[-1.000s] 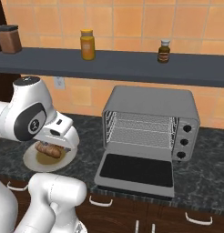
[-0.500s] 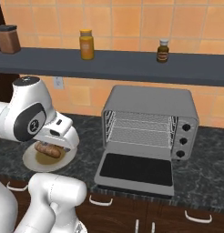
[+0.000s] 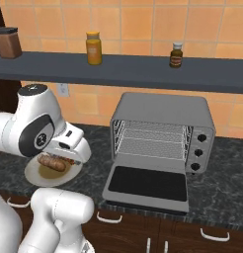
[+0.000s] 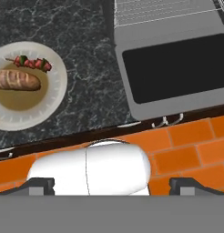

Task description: Pick up the kebab skewer and baguette bread, and place them inside the toaster oven. Close the toaster oven door and start by setting the timer.

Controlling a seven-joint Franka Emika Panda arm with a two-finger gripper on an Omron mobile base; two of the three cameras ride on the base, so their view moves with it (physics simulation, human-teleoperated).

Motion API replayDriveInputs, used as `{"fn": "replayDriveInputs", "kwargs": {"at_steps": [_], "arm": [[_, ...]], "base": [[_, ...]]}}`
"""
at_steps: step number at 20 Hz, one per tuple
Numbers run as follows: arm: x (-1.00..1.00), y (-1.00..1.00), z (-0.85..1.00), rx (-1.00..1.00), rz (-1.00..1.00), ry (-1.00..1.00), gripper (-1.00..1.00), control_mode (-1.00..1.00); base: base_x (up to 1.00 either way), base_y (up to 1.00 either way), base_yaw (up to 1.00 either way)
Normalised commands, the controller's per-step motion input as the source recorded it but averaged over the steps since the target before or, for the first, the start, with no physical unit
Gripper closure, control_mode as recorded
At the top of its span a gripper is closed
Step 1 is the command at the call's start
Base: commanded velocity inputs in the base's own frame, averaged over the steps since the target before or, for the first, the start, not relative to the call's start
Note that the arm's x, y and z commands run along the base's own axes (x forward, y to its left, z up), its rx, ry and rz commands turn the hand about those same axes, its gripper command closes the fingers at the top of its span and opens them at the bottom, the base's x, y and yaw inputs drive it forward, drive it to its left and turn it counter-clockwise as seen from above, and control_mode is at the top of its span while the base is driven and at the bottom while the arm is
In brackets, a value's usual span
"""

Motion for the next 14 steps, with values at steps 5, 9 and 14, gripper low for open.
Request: {"fn": "replayDriveInputs", "kwargs": {"at_steps": [5, 9, 14], "arm": [[-0.02, -1.00, 0.00, 0.05, 0.07, -0.20, -1.00, -1.00], [0.00, -0.91, 0.00, 0.04, 0.08, -0.30, -1.00, -1.00], [0.03, -0.77, 0.00, 0.04, 0.08, -0.35, -1.00, -1.00]], "base": [[0.00, 0.00, 0.00], [0.00, 0.00, 0.00], [0.00, 0.00, 0.00]]}}
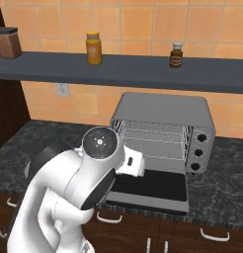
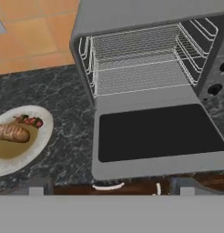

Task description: Pick up the kebab skewer and baguette bread, and place them inside the toaster oven. Close the toaster oven door and start by setting the timer.

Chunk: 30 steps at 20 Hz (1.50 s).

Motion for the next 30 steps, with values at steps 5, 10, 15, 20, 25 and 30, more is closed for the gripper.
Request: {"fn": "replayDriveInputs", "kwargs": {"at_steps": [5, 10, 15, 20, 25, 30], "arm": [[0.15, -0.46, 0.00, 0.01, 0.06, -0.27, -1.00, -1.00], [0.47, -0.04, 0.00, 0.00, -0.02, -0.14, -1.00, -1.00], [0.32, -0.10, 0.00, 0.00, -0.02, -0.06, -1.00, -1.00], [0.05, -0.07, -0.11, -0.10, 0.00, -0.03, -1.00, -1.00], [0.21, -0.19, -0.05, -0.03, -0.01, -0.05, -1.00, -1.00], [0.40, -0.17, 0.00, 0.00, -0.04, -0.02, -1.00, -1.00]], "base": [[0.00, 0.00, 0.00], [0.00, 0.00, 0.00], [0.00, 0.00, 0.00], [0.00, 0.00, 0.00], [0.00, 0.00, 0.00], [0.00, 0.00, 0.00]]}}
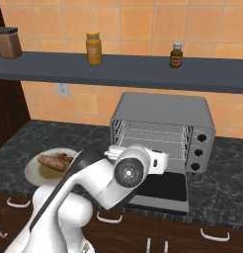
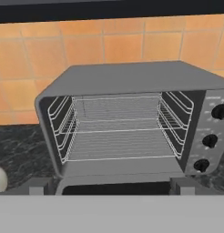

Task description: Pick up the kebab skewer and baguette bread, and place them inside the toaster oven. Close the toaster oven door and start by setting the timer.

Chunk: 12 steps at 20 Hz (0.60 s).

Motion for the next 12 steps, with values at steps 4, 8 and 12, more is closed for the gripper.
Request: {"fn": "replayDriveInputs", "kwargs": {"at_steps": [4, 8, 12], "arm": [[0.39, -0.24, 0.00, 0.00, -0.04, 0.00, -1.00, -1.00], [0.32, -0.20, 0.00, 0.00, 0.00, 0.00, -1.00, -1.00], [0.22, -0.09, 0.00, 0.00, 0.00, 0.00, -1.00, -1.00]], "base": [[0.00, 0.00, 0.00], [0.00, 0.00, 0.00], [0.00, 0.00, 0.00]]}}
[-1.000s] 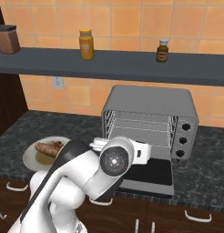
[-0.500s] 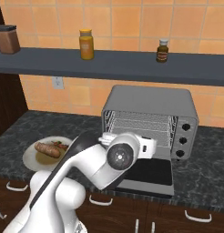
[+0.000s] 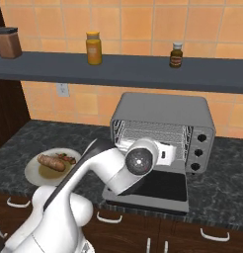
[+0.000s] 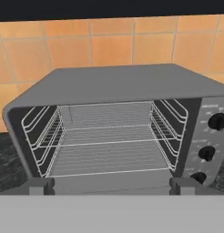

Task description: Pick up the kebab skewer and baguette bread, and place them inside the toaster oven. Close the toaster oven door and start by setting the timer.

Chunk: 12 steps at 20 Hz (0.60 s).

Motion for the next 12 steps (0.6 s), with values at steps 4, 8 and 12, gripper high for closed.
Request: {"fn": "replayDriveInputs", "kwargs": {"at_steps": [4, 8, 12], "arm": [[0.34, 0.05, -0.13, -0.02, 0.00, 0.00, -1.00, -1.00], [0.39, 0.11, -0.20, -0.01, 0.00, 0.00, -1.00, -1.00], [0.48, 0.03, -0.17, 0.00, 0.00, 0.00, -1.00, -1.00]], "base": [[0.00, 0.00, 0.00], [0.00, 0.00, 0.00], [0.00, 0.00, 0.00]]}}
